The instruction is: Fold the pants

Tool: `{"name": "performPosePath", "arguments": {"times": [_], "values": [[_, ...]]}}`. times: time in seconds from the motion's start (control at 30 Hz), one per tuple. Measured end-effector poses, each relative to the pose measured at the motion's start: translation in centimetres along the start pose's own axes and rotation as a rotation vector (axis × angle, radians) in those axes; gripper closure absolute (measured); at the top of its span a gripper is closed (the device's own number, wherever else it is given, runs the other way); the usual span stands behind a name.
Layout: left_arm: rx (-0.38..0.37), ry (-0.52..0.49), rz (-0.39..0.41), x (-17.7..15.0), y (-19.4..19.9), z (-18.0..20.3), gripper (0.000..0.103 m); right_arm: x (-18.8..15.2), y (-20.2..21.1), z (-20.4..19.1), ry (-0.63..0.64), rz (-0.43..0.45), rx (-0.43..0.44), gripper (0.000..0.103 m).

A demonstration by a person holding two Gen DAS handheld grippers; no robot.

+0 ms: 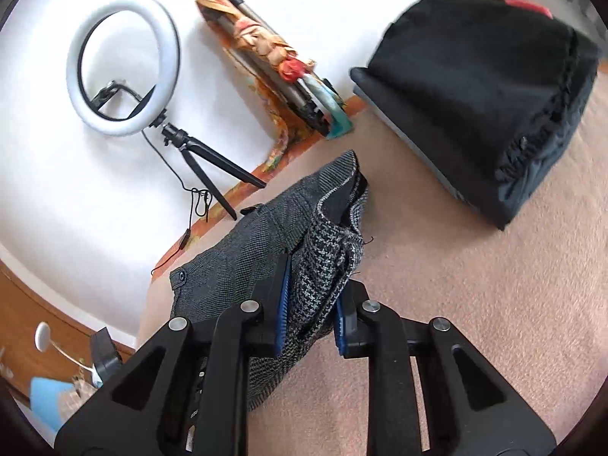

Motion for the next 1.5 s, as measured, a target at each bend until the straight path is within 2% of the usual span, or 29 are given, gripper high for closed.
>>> {"name": "performPosePath", "arguments": {"times": [0.17, 0.3, 0.33, 0.37, 0.43, 0.57, 0.77, 0.97, 1.23, 1.4, 1.5], "values": [[-0.048, 0.078, -0.003, 0.1, 0.9, -1.2, 0.067, 0.4, -0.1, -4.4, 0.146, -0.007, 0.0, 0.084], [-0.073, 0.181, 0.037, 0.5, 3.3, -4.4, 0.067, 0.1, -0.3, -6.8, 0.257, -0.029, -0.017, 0.084], [-0.071, 0.204, 0.047, 0.5, 4.0, -5.4, 0.063, 0.0, -0.3, -7.4, 0.285, -0.034, -0.025, 0.084], [-0.061, 0.225, 0.057, 0.5, 4.6, -6.4, 0.055, -0.2, -0.4, -8.0, 0.311, -0.038, -0.031, 0.084], [-0.026, 0.257, 0.072, 0.1, 5.6, -8.5, 0.05, -0.5, -0.6, -9.2, 0.362, -0.046, -0.04, 0.084], [0.022, 0.31, 0.098, -0.9, 7.5, -12.5, 0.05, -1.5, -1.5, -12.3, 0.472, -0.07, -0.047, 0.084], [0.085, 0.427, 0.196, -1.6, 11.3, -18.7, 0.05, -3.7, -4.1, -17.3, 0.627, -0.116, -0.039, 0.084], [0.126, 0.521, 0.232, -2.6, 13.1, -23.3, 0.05, -7.9, -8.1, -22.1, 0.77, -0.204, -0.01, 0.085], [0.162, 0.558, 0.234, -3.9, 13.7, -25.7, 0.05, -15.9, -14.6, -25.8, 0.906, -0.372, 0.045, 0.088], [0.172, 0.557, 0.218, -4.5, 13.3, -26.1, 0.05, -21.3, -18.1, -25.6, 1.013, -0.497, 0.027, 0.089], [0.166, 0.552, 0.211, -4.5, 13.1, -26.0, 0.05, -22.8, -19.1, -24.9, 1.044, -0.532, 0.015, 0.089]]}}
Point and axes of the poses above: each gripper's, at about its wrist camera, not at the fingertips, and y roughly against the way its jaws point, z to its right, x to its top, the point moved 9 cm from there along -y, roughly the way its jaws point, and after that the axes turned 9 degrees about x, right-handed, at the moved point
